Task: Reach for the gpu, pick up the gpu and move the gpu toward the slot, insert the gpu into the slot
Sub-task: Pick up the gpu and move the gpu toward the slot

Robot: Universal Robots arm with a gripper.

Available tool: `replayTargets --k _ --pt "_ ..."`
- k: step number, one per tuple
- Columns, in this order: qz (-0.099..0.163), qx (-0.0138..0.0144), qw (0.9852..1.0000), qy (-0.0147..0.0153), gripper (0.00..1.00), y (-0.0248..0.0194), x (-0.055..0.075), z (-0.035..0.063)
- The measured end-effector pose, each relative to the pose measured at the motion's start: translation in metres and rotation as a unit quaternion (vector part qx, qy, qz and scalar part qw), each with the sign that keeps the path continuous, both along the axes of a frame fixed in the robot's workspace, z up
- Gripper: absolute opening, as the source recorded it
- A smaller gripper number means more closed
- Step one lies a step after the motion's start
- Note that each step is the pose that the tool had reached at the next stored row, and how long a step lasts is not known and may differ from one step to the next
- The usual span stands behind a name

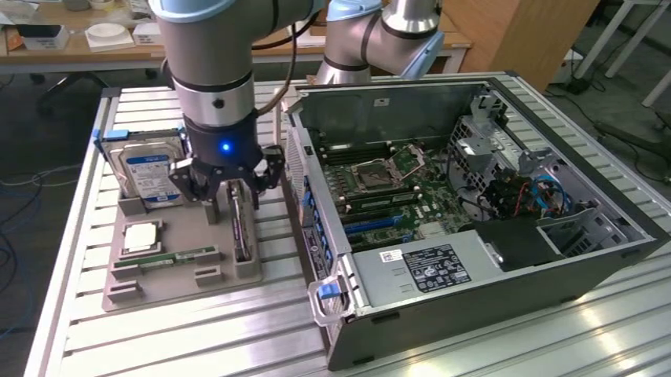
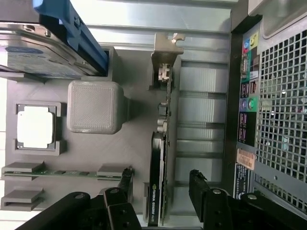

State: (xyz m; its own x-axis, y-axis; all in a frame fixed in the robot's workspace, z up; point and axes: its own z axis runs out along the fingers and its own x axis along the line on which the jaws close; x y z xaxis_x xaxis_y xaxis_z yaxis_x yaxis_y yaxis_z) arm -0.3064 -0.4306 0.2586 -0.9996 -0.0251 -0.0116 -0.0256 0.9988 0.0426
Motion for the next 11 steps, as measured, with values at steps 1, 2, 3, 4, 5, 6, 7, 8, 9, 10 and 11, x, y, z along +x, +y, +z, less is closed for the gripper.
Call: replayTargets --k 1,2,3,4,5,6,7,8,9,10,11 --pt "0.000 0.0000 1.0000 0.0000 0.59 0.0000 0.000 -0.0018" --pt "0.000 0.0000 1.0000 0.0000 0.59 0.0000 0.000 -0.0036" --pt "0.000 0.0000 1.0000 0.0000 0.59 0.0000 0.000 -0.0054" --pt "0.000 0.0000 1.0000 0.0000 0.59 0.0000 0.000 -0.0072" --pt "0.000 0.0000 1.0000 0.0000 0.59 0.0000 0.000 -0.0092" --pt "0.000 0.0000 1.0000 0.0000 0.59 0.0000 0.000 -0.0110" --pt "0.000 0.0000 1.0000 0.0000 0.59 0.0000 0.000 -0.0128" --pt "0.000 0.0000 1.0000 0.0000 0.59 0.0000 0.000 -0.0146" --pt "0.000 0.0000 1.0000 0.0000 0.59 0.0000 0.000 -0.0164" --pt "0.000 0.0000 1.0000 0.0000 0.59 -0.0001 0.000 -0.0182" --pt "0.000 0.0000 1.0000 0.0000 0.59 0.0000 0.000 -0.0200"
